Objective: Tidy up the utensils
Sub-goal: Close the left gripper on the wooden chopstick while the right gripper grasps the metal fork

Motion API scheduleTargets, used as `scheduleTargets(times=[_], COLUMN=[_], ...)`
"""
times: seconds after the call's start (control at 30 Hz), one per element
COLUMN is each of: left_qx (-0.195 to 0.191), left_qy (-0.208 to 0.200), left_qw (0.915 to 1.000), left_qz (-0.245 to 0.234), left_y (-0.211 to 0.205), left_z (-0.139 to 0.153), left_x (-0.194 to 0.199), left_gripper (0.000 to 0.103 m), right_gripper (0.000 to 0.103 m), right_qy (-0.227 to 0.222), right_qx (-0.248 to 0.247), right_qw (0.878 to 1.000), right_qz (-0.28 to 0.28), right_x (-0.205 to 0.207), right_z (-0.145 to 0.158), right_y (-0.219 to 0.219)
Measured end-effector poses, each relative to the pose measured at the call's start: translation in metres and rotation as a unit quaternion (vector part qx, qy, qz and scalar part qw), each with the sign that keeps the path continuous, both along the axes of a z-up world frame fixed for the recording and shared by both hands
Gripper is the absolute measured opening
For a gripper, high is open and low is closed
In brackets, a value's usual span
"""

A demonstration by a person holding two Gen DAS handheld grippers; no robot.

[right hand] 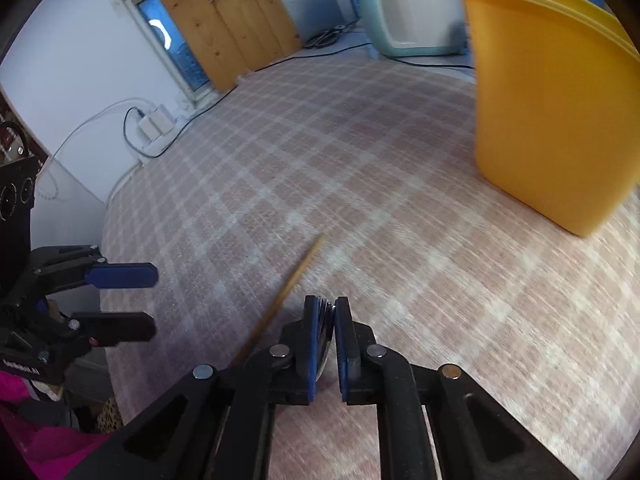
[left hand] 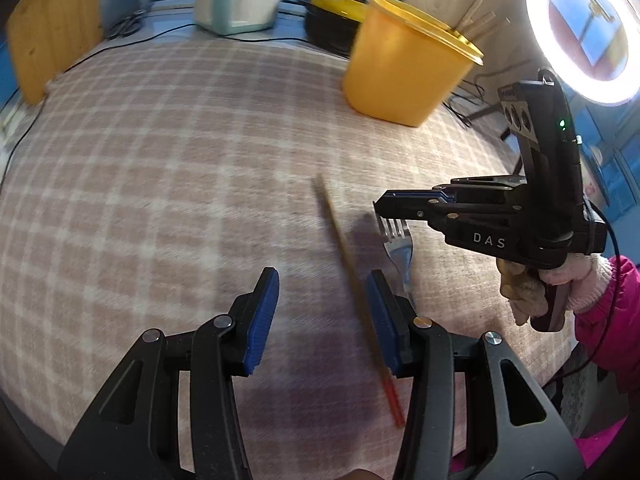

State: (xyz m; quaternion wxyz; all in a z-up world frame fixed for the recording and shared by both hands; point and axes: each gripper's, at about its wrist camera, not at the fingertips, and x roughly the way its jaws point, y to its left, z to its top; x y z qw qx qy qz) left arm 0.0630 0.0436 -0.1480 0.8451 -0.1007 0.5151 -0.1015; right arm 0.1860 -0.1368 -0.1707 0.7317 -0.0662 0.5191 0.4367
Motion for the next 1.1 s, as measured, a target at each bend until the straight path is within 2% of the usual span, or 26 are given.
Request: scheduleTargets(times=[0.23, 0.3, 0.47, 0.57, 0.77, 0.83, 0.87, 0.97, 1.0, 1.1], left_qx=[0.028, 0.039, 0.065, 0.066, 0.075, 0.073, 0.073, 0.059, 0.056, 0.045], left_qy=[0.015, 0.023, 0.047, 0.060, 0.039, 0.032, 0.030, 0.028, 0.029, 0.030], left_qw=[0.9988, 0.9980, 0.9961, 0.9954, 0.9952, 0.9954, 0.9956, 0.9966, 0.9968, 0.9975], left_qz=[-0.036, -0.044, -0.036, -0.034, -0.048, -0.053, -0.051, -0.049, -0.049, -0.046], left_y=[-0.035, -0.040, -0.044, -0.041, -0.043, -0.044, -0.044, -0.040, -0.038, -0.034], left_z=[-0.010, -0.015, -0.031, -0.039, -0.042, -0.043, -0.043, -0.043, -0.044, -0.043], left_x=[0.029, 0.039, 0.060, 0.070, 0.081, 0.084, 0.085, 0.087, 0.087, 0.086], left_gripper=[0.046, 0.036, 0.036, 0.036, 0.035, 0.024, 0.011, 0.008, 0.008, 0.007], right_gripper=[0.002, 0.002, 0.002, 0.002, 0.002, 0.002, 0.003, 0.012, 0.025, 0.026], right_qy=[-0.003, -0.010, -0.019, -0.019, -0.009, -0.001, 0.007, 0.025, 0.030, 0.040], right_qx=[-0.011, -0.014, -0.019, -0.022, -0.020, -0.020, -0.019, -0.013, -0.009, -0.001], right_qw=[0.999, 0.999, 0.998, 0.997, 0.997, 0.996, 0.995, 0.994, 0.993, 0.991], right_qz=[-0.043, -0.049, -0.061, -0.068, -0.080, -0.088, -0.094, -0.108, -0.115, -0.128], right_x=[-0.001, -0.001, -0.002, -0.002, 0.001, 0.003, 0.004, 0.006, 0.006, 0.005], right_z=[0.004, 0.007, 0.012, 0.013, 0.010, 0.007, 0.004, -0.001, -0.002, -0.005], right_y=[-0.022, -0.027, -0.035, -0.038, -0.041, -0.041, -0.042, -0.045, -0.048, -0.055])
